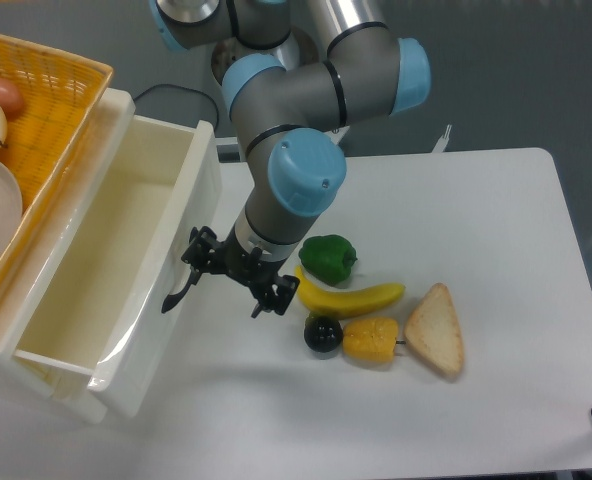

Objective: Slide the top white drawer open

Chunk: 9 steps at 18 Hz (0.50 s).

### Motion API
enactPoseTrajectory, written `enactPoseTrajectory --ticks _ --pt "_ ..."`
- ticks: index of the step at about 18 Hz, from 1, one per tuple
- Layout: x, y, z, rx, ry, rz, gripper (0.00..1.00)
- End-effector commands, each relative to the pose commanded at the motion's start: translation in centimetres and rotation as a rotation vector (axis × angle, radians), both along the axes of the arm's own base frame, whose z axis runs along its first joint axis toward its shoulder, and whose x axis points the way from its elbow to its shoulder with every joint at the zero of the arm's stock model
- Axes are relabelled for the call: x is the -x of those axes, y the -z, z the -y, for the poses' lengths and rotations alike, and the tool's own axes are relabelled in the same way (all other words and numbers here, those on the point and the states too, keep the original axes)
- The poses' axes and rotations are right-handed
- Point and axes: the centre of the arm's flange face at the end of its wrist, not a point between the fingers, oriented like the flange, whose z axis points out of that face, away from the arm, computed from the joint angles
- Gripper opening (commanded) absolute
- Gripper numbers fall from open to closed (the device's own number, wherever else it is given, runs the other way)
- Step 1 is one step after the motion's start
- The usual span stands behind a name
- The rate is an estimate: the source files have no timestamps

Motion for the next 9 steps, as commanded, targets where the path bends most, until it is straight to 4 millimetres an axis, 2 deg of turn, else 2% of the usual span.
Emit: enactPoseTrajectory --ticks 4,9 --pt "0.6 -0.5 0.7 0.004 0.032 -0.044 1.0" --pt "1.9 0.0 2.1 0.105 0.253 -0.209 1.0"
